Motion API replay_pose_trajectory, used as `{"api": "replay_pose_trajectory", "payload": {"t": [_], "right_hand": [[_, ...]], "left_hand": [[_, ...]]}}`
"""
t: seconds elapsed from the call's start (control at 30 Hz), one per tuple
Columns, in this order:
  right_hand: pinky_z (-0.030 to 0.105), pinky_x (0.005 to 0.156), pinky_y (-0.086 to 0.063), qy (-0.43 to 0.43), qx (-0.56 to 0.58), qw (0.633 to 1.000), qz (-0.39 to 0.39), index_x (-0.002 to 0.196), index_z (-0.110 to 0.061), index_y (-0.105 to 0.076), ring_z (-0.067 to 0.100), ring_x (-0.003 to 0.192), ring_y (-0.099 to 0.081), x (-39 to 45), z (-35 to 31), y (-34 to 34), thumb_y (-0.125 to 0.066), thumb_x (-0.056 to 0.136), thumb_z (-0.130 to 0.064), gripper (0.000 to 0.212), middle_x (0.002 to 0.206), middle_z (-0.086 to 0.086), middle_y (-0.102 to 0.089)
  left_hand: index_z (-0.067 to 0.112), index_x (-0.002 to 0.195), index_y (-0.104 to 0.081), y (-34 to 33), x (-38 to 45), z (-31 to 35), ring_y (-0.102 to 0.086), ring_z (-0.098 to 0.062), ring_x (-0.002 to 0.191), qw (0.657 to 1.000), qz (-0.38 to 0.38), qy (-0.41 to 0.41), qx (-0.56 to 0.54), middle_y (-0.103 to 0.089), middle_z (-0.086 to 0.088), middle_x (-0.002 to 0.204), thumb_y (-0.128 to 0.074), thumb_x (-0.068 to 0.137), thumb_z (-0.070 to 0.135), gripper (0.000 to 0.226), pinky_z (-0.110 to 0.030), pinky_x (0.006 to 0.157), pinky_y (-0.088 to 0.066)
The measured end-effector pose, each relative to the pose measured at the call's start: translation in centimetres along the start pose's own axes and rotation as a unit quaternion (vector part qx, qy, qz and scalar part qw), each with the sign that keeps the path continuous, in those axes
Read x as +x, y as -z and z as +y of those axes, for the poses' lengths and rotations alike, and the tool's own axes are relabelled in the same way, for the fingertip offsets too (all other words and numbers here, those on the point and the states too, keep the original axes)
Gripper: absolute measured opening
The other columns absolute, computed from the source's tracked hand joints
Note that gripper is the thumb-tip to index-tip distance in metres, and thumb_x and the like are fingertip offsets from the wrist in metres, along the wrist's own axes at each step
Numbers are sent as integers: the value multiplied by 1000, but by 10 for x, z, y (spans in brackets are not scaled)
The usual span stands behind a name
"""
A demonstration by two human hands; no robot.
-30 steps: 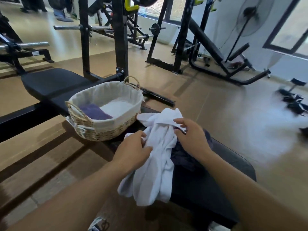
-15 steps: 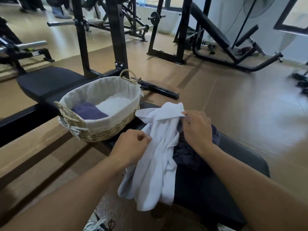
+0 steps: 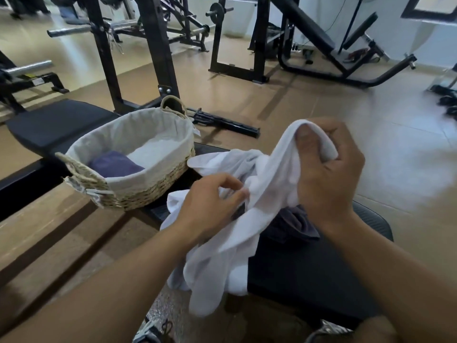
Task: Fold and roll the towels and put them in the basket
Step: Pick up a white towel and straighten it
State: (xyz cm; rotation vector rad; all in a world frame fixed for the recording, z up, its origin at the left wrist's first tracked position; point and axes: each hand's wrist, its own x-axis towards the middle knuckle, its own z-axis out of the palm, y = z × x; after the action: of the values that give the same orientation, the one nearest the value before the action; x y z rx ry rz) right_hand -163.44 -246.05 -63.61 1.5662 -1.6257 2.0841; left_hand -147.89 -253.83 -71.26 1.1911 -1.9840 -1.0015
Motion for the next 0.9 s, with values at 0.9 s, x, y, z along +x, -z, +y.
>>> {"api": "replay_pose_trajectory", "payload": {"t": [0.9], "right_hand": [[29, 57, -36, -160, -192, 876, -413, 59, -25, -55, 9, 55, -48, -6, 17, 19, -68, 91, -26, 34, 56, -7, -56]], "left_hand": [[16, 84, -73, 13, -19, 33, -50, -15, 62, 989, -23, -105, -105, -67, -7, 72, -66, 97, 23, 16, -27, 58, -41]]}}
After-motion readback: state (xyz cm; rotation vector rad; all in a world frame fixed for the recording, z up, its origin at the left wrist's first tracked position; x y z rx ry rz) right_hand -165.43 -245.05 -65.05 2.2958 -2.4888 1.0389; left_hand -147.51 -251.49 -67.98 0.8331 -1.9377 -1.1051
